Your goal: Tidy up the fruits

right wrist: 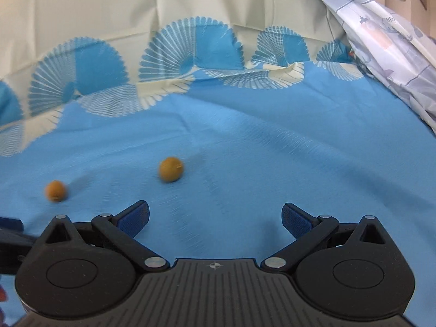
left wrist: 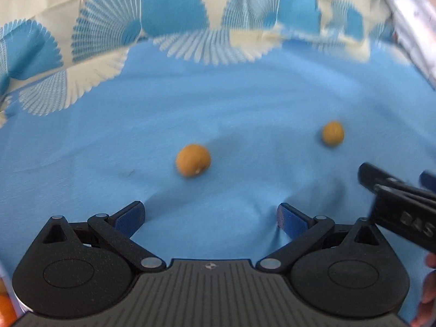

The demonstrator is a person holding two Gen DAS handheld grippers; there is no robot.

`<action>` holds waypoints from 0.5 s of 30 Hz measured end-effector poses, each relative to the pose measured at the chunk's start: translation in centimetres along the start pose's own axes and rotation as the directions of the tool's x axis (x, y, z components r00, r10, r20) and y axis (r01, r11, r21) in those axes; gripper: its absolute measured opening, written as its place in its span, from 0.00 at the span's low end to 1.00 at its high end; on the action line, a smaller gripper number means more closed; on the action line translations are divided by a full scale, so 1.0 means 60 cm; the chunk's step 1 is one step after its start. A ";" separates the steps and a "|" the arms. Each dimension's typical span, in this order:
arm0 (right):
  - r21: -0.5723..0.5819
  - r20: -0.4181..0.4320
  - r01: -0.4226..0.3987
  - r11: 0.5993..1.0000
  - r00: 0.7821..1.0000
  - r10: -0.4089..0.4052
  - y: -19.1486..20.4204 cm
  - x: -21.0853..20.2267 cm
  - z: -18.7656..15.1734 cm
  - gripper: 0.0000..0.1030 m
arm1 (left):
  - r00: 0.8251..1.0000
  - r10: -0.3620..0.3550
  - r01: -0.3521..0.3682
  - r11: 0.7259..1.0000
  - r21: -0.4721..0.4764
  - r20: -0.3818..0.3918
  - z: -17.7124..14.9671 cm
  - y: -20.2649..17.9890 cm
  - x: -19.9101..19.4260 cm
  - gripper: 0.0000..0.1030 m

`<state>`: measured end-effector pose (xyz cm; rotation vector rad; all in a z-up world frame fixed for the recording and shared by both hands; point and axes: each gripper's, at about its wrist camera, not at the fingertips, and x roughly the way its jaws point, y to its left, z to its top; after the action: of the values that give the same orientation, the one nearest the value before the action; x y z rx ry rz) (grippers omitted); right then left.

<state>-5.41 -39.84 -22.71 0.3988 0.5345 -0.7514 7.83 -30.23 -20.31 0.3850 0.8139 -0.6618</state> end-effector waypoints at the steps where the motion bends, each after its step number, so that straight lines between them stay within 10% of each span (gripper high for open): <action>1: 0.022 -0.005 0.007 1.000 1.000 -0.007 -0.005 0.015 0.000 0.99 | 0.998 0.000 -0.001 1.000 0.005 0.056 -0.012 -0.001 0.000 1.00; 3: 0.045 -0.036 0.018 0.999 0.999 -0.017 -0.014 0.042 -0.005 0.99 | 0.987 -0.005 0.008 1.000 -0.018 0.162 -0.040 0.002 -0.006 1.00; 15: -0.028 -0.022 0.054 0.998 0.998 -0.055 0.002 0.043 -0.011 0.99 | 0.981 -0.033 0.034 0.999 -0.003 0.193 -0.050 0.008 -0.017 1.00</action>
<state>-3.94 -40.78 -24.70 0.3689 0.5784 -0.7917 6.02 -27.83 -21.39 0.2964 0.6393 -0.7161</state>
